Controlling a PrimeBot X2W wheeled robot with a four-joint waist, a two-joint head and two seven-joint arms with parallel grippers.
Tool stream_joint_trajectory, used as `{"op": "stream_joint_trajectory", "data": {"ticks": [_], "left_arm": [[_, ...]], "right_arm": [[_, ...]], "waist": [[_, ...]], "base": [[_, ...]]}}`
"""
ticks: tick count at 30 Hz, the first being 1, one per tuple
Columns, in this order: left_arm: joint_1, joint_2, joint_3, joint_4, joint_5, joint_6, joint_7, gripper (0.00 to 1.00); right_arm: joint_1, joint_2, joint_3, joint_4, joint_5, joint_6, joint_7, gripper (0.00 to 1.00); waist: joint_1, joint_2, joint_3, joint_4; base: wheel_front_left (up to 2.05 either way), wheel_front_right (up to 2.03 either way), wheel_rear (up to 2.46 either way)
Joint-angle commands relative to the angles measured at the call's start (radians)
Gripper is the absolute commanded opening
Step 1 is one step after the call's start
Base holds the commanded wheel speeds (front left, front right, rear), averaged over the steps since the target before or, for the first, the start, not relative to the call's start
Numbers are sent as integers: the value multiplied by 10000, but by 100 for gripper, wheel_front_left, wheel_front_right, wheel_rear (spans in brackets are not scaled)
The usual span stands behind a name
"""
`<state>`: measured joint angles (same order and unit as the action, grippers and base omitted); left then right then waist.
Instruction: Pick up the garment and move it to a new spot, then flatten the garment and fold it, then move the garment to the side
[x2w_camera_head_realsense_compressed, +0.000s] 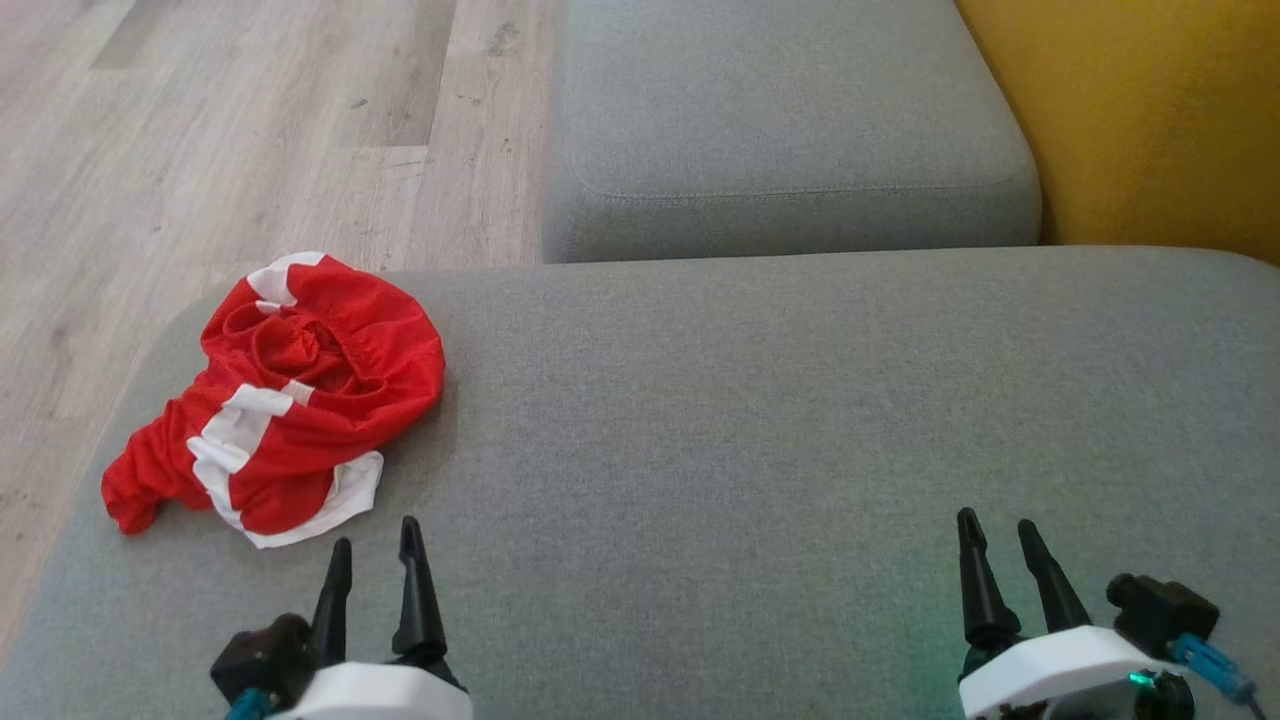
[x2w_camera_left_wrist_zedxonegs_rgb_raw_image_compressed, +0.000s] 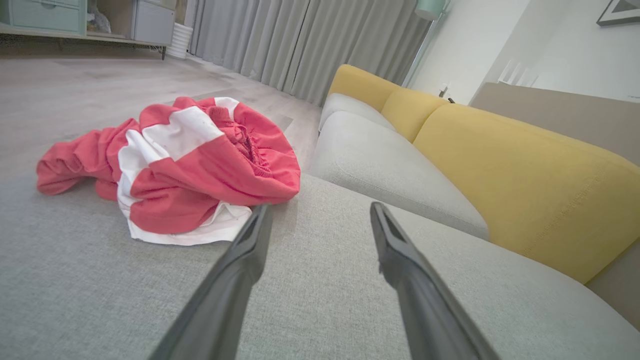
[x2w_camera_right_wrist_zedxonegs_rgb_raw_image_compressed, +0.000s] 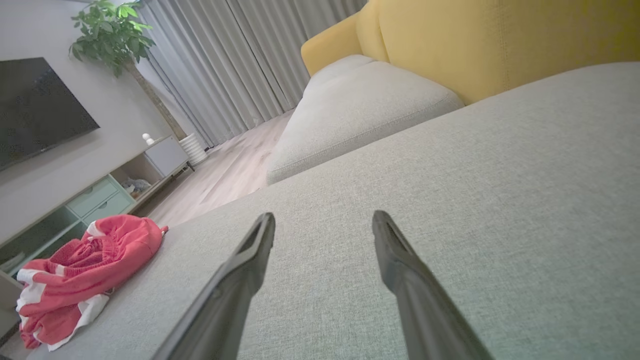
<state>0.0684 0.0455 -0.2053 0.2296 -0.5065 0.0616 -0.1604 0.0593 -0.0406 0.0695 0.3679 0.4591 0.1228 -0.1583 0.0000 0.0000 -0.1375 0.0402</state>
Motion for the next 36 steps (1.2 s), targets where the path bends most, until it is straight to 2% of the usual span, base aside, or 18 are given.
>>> {"op": "stream_joint_trajectory", "data": {"ticks": [1, 8, 23, 31, 36], "left_arm": [[-358, 33, 106, -372, 302, 8, -151, 100], [-331, 37, -75, -294, 1072, 18, -356, 100], [-321, 43, -361, 9, 2790, 337, -796, 100], [-379, 46, -347, 130, 3187, 430, -1002, 100], [-472, 47, -244, 280, 3084, 389, -1014, 100]], "right_arm": [[-369, -76, 226, -292, -319, 60, -168, 100], [-358, -81, 333, -156, -1105, 64, -374, 100], [-304, -91, 452, 130, -2918, 74, -816, 100], [-305, -96, 423, 327, -3829, 79, -1023, 100], [-322, -97, 353, 398, -3914, 79, -1035, 100]], "waist": [[0, 0, -10, 7], [0, 0, -92, 49], [0, 0, -256, 63], [0, 0, -292, 66], [0, 0, -246, 70]], "base": [[0, 0, 0], [0, 0, 0], [0, 0, 0], [0, 0, 0], [0, 0, 0]]}}
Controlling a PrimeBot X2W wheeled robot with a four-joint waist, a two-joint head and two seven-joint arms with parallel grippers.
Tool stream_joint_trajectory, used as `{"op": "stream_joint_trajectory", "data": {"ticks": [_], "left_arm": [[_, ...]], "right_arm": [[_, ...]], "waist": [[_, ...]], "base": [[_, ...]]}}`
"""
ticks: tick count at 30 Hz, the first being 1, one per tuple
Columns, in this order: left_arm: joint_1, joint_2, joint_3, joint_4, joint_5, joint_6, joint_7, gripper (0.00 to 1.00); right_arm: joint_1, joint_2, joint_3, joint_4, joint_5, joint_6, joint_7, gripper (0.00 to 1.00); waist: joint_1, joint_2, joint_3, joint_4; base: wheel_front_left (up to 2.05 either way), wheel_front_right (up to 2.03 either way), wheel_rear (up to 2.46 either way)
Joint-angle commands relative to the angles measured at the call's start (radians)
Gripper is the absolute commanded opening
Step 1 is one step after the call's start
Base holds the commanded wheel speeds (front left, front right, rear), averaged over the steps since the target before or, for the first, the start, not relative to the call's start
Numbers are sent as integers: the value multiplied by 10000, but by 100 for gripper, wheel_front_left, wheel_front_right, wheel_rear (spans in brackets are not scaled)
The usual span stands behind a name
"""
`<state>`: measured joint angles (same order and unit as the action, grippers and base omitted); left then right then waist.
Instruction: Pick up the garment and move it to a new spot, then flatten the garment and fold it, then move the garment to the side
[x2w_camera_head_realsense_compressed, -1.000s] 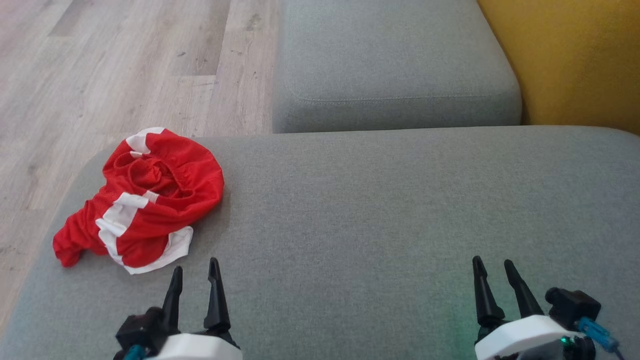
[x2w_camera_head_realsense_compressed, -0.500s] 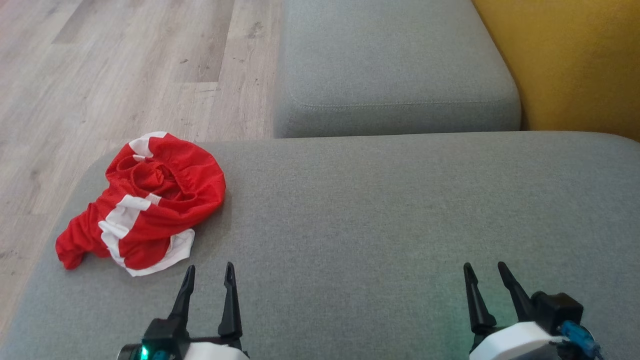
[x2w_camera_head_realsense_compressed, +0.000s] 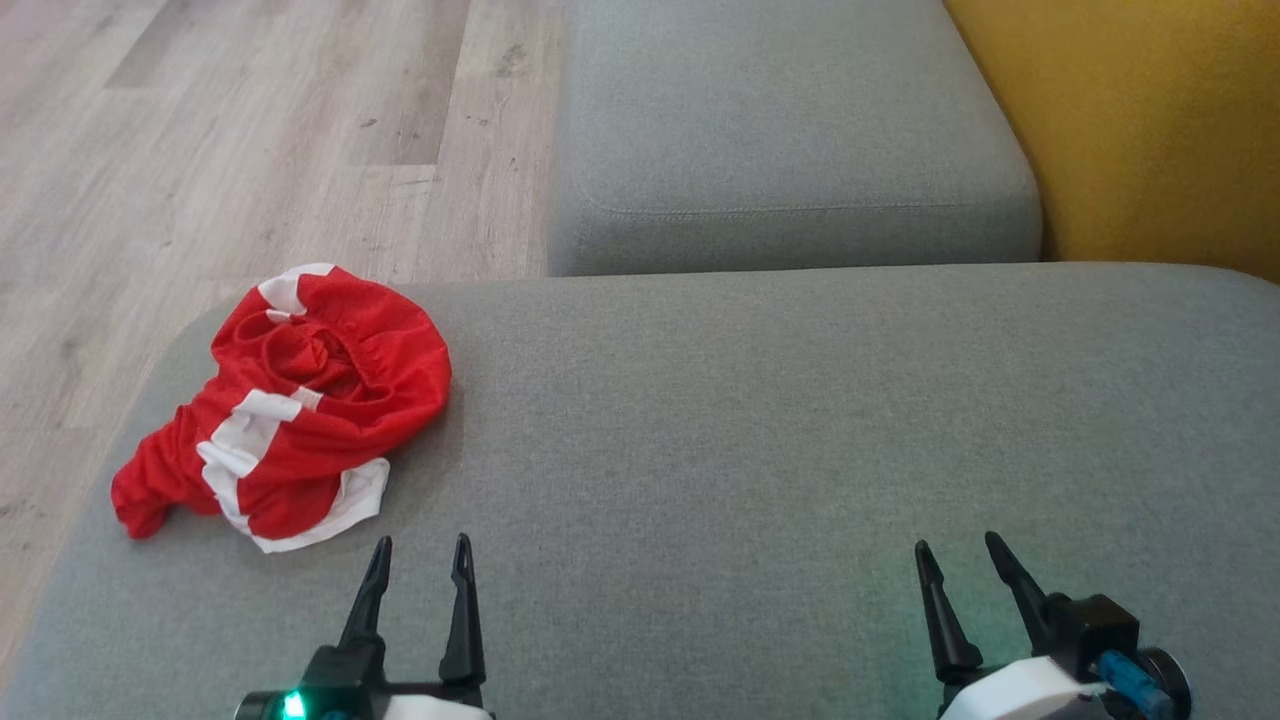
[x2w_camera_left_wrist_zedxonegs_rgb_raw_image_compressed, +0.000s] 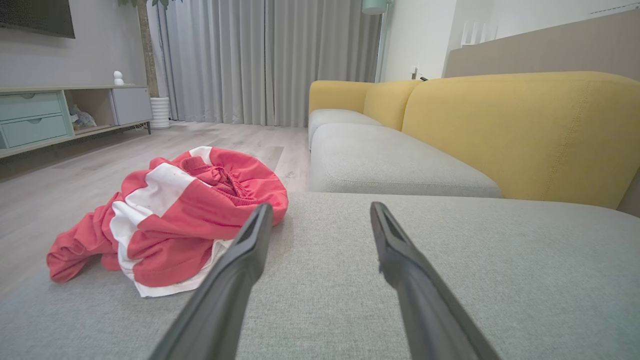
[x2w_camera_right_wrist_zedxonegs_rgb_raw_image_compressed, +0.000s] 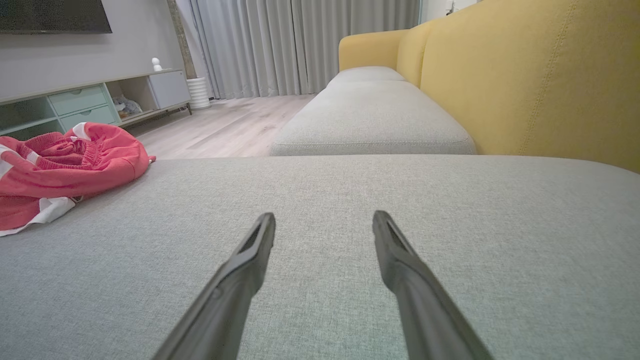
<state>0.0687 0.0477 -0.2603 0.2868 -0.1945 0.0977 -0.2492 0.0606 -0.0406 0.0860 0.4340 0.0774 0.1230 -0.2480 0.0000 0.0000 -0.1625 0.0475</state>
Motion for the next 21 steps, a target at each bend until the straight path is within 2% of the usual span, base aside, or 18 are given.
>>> {"op": "stream_joint_trajectory", "data": {"ticks": [1, 15, 21], "left_arm": [[-486, 26, 326, -271, -73, 31, -126, 100], [-514, 26, 461, -24, -308, -94, -126, 100], [-492, 26, 453, 11, -262, -61, -126, 100]], "right_arm": [[-342, -97, 184, -258, -104, 77, -137, 100], [-280, -97, 112, -232, -160, 77, -137, 100], [-199, -97, 145, -218, -157, 77, -137, 100]], "waist": [[0, 0, 8, -9], [0, 0, -53, -10], [0, 0, -70, 245]], "base": [[0, 0, 0], [0, 0, 0], [0, 0, 0]]}}
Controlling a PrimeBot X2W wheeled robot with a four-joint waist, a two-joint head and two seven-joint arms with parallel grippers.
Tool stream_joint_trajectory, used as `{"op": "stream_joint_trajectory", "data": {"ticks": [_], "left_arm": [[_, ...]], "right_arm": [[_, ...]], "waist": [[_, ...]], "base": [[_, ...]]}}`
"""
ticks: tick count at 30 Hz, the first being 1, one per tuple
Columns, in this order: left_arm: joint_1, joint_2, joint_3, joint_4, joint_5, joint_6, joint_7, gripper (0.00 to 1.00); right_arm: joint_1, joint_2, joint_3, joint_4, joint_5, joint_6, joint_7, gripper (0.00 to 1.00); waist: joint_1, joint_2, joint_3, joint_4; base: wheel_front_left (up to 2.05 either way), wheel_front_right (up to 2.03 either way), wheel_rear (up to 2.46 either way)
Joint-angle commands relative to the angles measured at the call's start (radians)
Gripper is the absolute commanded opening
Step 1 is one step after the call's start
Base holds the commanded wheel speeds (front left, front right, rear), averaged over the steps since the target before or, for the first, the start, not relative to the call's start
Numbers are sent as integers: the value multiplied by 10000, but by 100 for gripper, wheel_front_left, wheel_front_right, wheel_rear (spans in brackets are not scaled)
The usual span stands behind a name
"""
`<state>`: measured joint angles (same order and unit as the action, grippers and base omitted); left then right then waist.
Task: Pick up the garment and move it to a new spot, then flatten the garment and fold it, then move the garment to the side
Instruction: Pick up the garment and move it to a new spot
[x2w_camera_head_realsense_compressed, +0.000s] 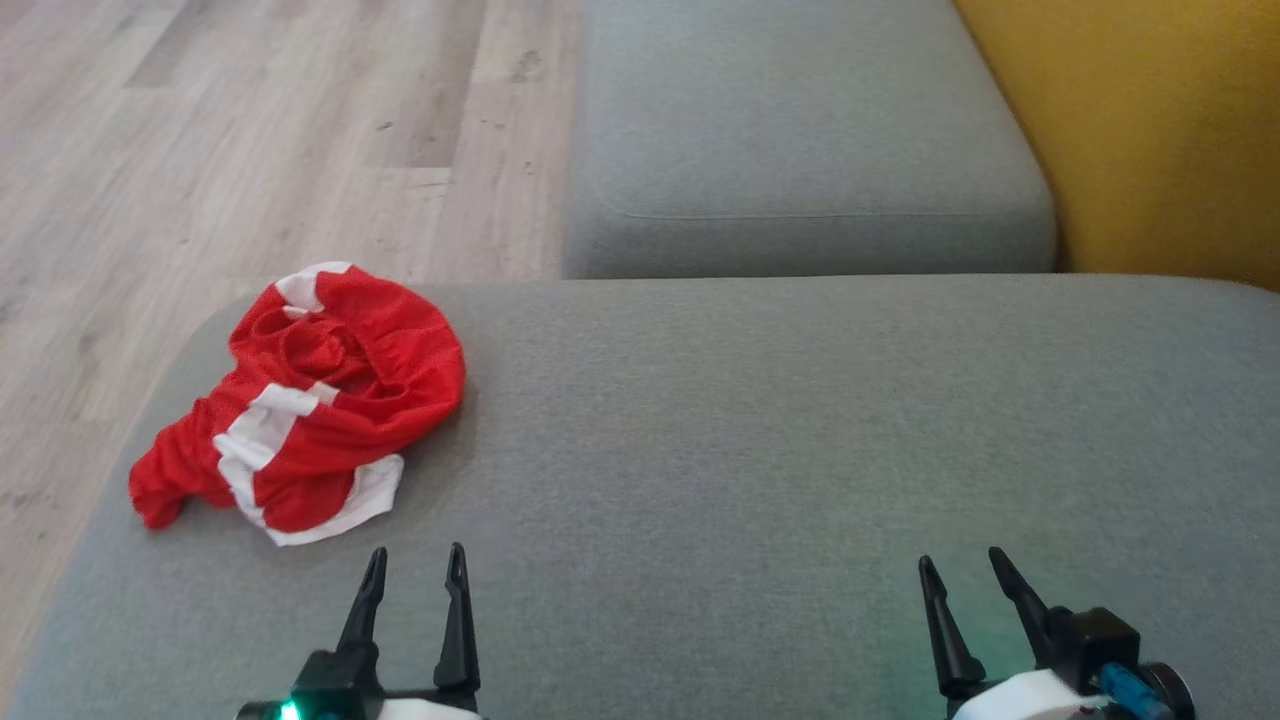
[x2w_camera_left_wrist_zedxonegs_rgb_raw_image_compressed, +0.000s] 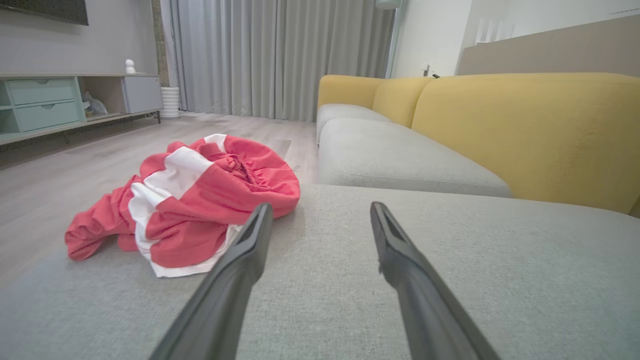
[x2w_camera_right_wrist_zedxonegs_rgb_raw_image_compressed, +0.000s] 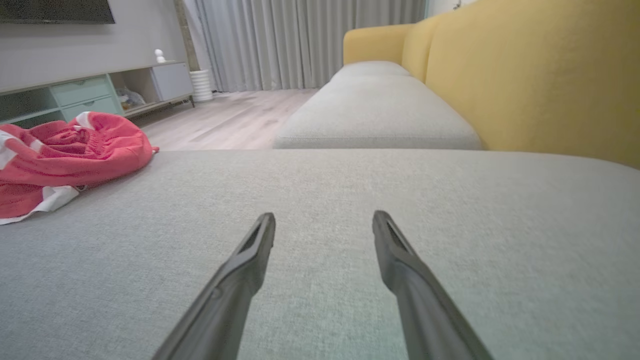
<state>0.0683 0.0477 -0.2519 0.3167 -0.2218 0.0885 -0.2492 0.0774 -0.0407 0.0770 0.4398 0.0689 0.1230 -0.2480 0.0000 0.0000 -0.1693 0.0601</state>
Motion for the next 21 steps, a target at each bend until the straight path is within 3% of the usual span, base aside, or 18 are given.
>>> {"op": "stream_joint_trajectory", "data": {"ticks": [1, 21], "left_arm": [[-503, 26, 390, -282, 30, 45, -126, 100], [-748, 26, 1146, -480, 589, -69, -126, 100]], "right_arm": [[-362, -95, 264, -283, -61, 77, -137, 100], [-594, -95, 370, -575, 206, 77, -138, 100]], "waist": [[0, 0, 3, 200], [0, 0, 462, 3051]], "base": [[0, 0, 0], [0, 0, 0]]}}
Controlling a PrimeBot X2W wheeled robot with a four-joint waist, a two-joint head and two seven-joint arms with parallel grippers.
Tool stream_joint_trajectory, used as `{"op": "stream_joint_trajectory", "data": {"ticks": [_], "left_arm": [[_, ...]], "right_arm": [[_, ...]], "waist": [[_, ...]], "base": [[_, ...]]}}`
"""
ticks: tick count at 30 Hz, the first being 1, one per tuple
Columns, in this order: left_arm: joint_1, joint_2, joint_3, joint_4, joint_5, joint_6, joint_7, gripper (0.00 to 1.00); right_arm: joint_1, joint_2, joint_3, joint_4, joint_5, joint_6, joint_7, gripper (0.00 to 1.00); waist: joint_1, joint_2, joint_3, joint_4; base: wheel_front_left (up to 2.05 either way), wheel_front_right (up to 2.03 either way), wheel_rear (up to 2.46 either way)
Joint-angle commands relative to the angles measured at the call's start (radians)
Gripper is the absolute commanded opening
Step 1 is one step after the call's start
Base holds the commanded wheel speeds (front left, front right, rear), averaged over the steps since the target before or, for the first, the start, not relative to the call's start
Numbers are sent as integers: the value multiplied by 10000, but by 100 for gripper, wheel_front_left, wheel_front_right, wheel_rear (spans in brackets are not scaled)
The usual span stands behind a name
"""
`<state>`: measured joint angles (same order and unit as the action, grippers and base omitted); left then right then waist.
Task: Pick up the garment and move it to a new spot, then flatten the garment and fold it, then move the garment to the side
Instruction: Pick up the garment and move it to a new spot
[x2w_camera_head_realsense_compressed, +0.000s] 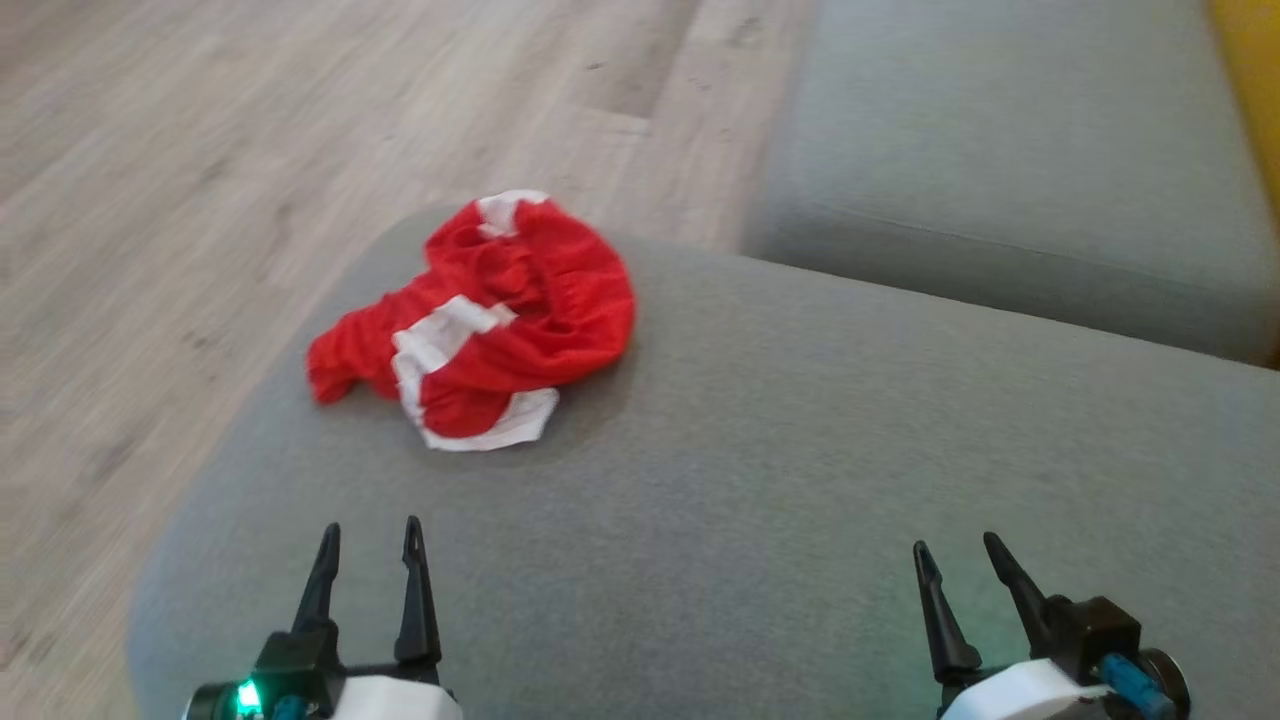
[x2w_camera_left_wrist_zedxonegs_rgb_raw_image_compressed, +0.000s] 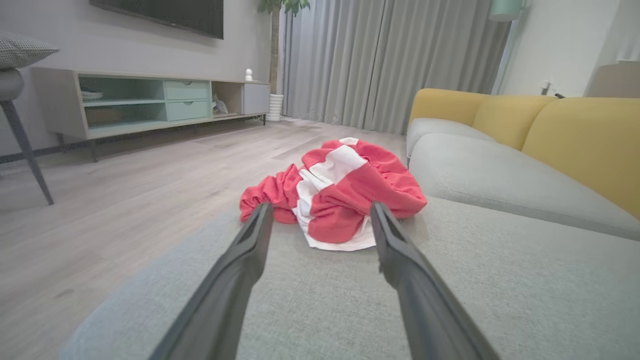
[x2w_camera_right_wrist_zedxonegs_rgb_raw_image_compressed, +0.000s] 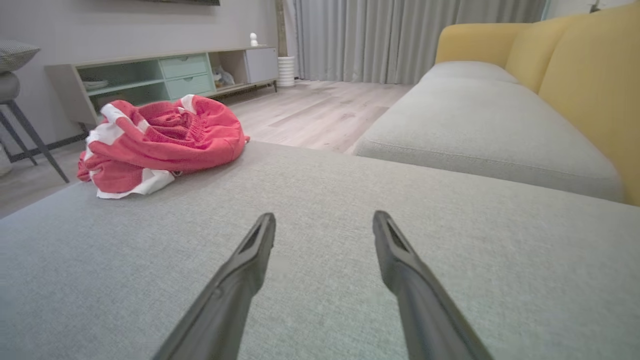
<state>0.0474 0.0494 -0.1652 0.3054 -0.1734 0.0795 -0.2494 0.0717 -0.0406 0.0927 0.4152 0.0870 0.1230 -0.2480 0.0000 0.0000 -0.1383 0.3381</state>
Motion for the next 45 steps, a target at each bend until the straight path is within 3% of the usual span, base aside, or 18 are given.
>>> {"op": "stream_joint_trajectory", "data": {"ticks": [1, 13, 18, 24, 27, 33, 38, 45], "left_arm": [[-553, 8, 295, -427, 104, 54, -124, 100], [-883, 12, 707, -1355, 519, 586, -124, 100], [-1867, 297, 846, -1872, 1219, 432, -124, 100], [-3698, 662, 1128, -2089, 1243, 17, -124, 100], [-5009, 748, 1104, -1302, 1068, -423, -124, 100], [-7805, 769, 846, 2031, 732, -1159, 555, 100], [-8988, 595, 859, 4175, 507, -1126, 1144, 100], [-9723, 431, 924, 6548, 147, -1237, 764, 100]], "right_arm": [[-588, -97, 200, -341, 10, 77, -138, 100], [-910, -97, 2, -309, -373, 77, -138, 100], [-749, -97, -301, -355, -787, 77, -138, 100], [-1195, -97, -654, -687, -1797, 77, -138, 100], [-1716, -216, -835, -888, -2299, 77, -138, 100], [-2412, -830, -929, -1287, -2573, 77, -138, 100], [-2497, -1200, -992, -1453, -2618, 77, -138, 100], [-2588, -1572, -1110, -1728, -2584, 77, -138, 100]], "waist": [[0, 0, 229, 358], [0, 0, 832, 1008], [0, 0, 1238, 1330], [0, 0, 2555, 1083], [0, 0, 3345, 837], [0, 0, 4398, 384], [0, 0, 4825, 192], [0, 0, 5429, -98]], "base": [[0, 0, 0], [0, 0, 0], [0, 0, 0], [0, 0, 0], [0, 0, 0], [0, 0, 0], [0, 0, 0], [0, 0, 0]]}}
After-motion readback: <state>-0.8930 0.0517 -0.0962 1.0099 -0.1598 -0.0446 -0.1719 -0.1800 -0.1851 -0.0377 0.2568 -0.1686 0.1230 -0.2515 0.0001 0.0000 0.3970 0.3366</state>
